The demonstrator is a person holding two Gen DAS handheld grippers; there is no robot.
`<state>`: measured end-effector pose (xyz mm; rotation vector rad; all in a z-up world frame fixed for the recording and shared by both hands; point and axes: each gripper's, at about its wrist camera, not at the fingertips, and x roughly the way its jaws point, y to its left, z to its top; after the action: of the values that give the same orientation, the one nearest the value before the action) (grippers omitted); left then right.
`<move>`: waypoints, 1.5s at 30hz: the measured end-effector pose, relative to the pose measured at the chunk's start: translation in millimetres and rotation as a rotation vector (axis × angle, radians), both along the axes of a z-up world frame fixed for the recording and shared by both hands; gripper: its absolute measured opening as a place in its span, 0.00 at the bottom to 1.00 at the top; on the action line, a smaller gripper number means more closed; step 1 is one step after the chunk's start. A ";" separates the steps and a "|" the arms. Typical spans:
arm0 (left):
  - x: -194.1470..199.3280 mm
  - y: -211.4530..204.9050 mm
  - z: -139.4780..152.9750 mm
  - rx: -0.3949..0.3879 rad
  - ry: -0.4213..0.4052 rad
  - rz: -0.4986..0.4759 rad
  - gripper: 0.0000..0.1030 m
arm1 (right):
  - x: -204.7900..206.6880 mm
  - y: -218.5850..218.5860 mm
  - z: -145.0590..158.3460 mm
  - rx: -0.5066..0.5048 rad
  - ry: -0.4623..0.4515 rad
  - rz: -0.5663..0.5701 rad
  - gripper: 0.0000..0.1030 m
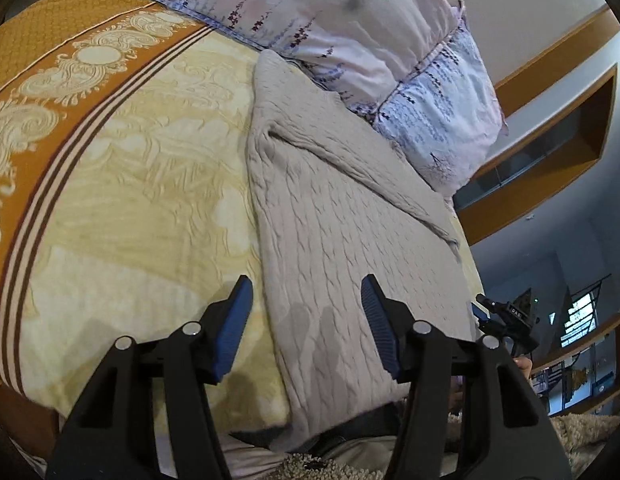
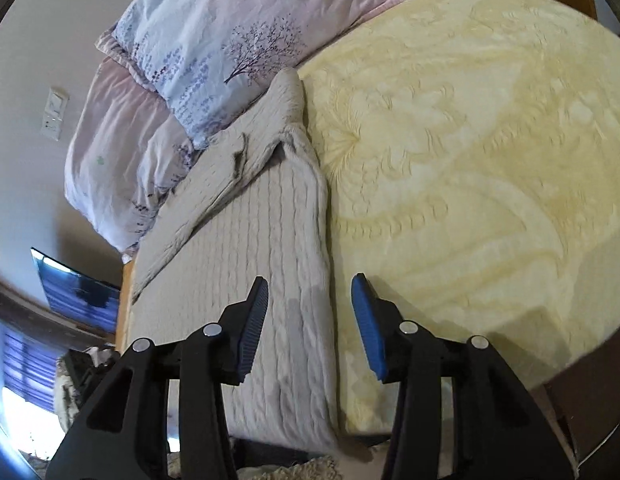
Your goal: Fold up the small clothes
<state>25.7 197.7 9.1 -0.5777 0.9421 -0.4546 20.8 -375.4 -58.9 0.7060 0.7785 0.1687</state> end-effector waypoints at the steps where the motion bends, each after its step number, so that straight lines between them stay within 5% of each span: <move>1: -2.3 -1.0 -0.4 -0.008 -0.001 -0.009 0.54 | -2.8 1.9 -1.2 0.016 -0.001 0.017 0.45; 11: -34.4 -17.8 -10.4 -0.079 -0.038 -0.125 0.47 | -15.9 20.6 -16.8 0.207 -0.026 0.238 0.44; 20: -52.1 -27.4 -23.7 -0.197 -0.051 -0.244 0.46 | -44.6 31.2 -17.8 0.142 -0.026 0.347 0.44; 25: -56.6 -42.1 -30.8 -0.174 -0.043 -0.319 0.46 | -53.4 43.8 -28.8 0.047 0.053 0.408 0.43; 32: -54.4 -51.4 -37.0 -0.134 -0.014 -0.332 0.38 | -45.5 59.1 -37.1 0.008 0.073 0.466 0.24; 38: -57.3 -54.5 -34.0 -0.099 -0.026 -0.381 0.11 | -51.1 70.4 -20.1 -0.024 -0.011 0.541 0.10; 42: -62.4 -54.6 -19.6 -0.054 -0.085 -0.415 0.07 | -56.2 76.4 2.6 -0.034 -0.110 0.566 0.09; 45: -60.8 -43.1 3.3 -0.105 -0.193 -0.381 0.06 | -55.2 75.7 21.9 -0.071 -0.188 0.541 0.08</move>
<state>-35.1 154.6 12.4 -0.4395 0.8470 -0.8903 -34.4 -299.7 -37.0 0.3918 0.7759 0.6849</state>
